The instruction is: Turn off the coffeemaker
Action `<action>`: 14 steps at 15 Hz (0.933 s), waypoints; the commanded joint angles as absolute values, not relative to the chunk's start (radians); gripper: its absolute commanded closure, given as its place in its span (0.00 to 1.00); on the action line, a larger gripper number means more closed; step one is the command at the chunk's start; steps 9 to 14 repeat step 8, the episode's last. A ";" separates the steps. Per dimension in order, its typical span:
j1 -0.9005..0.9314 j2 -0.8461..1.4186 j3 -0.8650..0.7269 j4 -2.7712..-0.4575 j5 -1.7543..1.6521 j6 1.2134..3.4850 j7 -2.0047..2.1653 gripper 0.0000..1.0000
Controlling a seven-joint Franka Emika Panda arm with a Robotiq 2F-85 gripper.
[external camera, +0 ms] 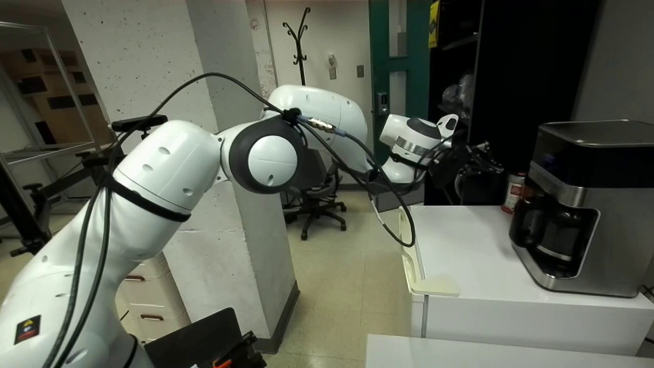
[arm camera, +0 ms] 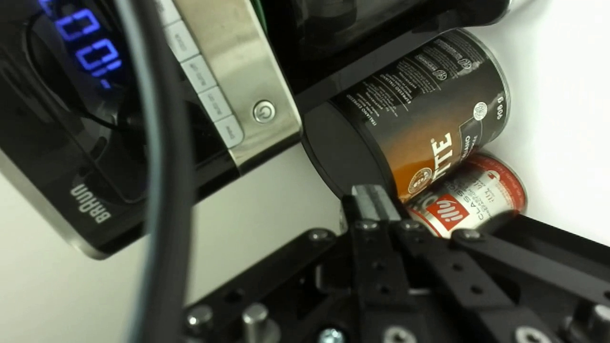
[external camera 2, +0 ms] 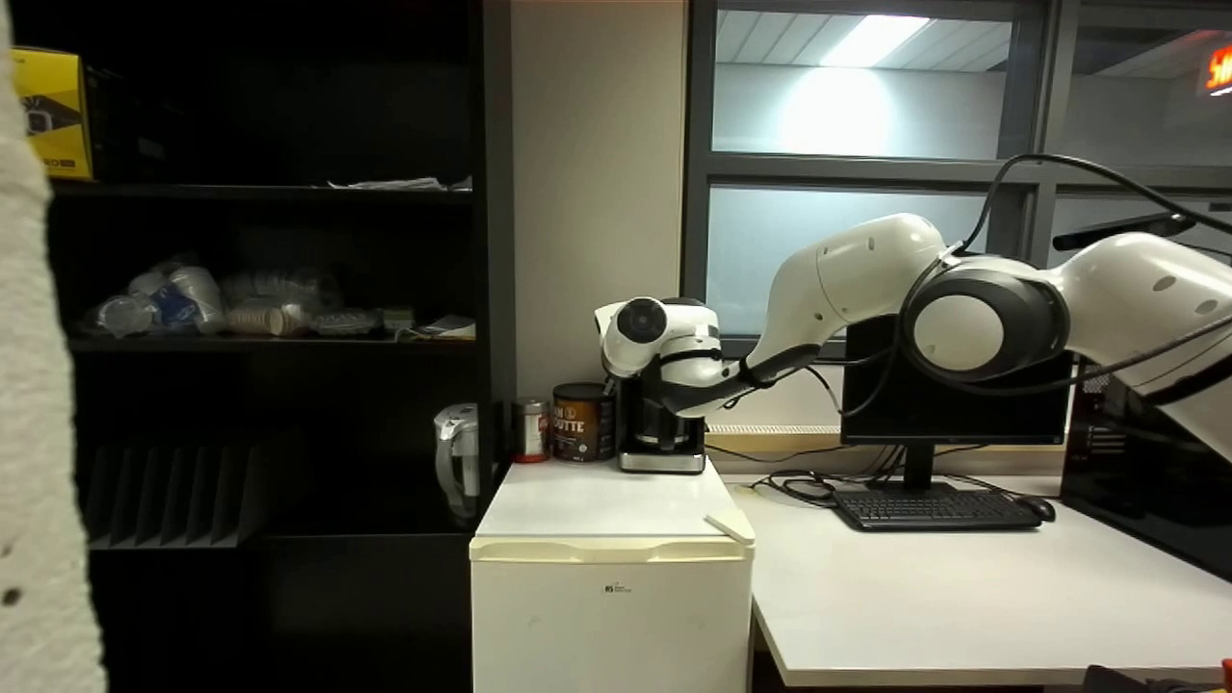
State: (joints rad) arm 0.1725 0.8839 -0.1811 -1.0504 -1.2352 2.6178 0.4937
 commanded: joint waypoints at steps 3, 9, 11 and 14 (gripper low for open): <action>0.236 0.712 -0.241 -1.292 -1.347 2.613 0.669 1.00; 0.269 0.627 -0.267 -1.420 -1.426 2.599 0.764 0.74; 0.269 0.627 -0.267 -1.420 -1.426 2.599 0.764 0.74; 0.269 0.627 -0.267 -1.420 -1.426 2.599 0.764 0.74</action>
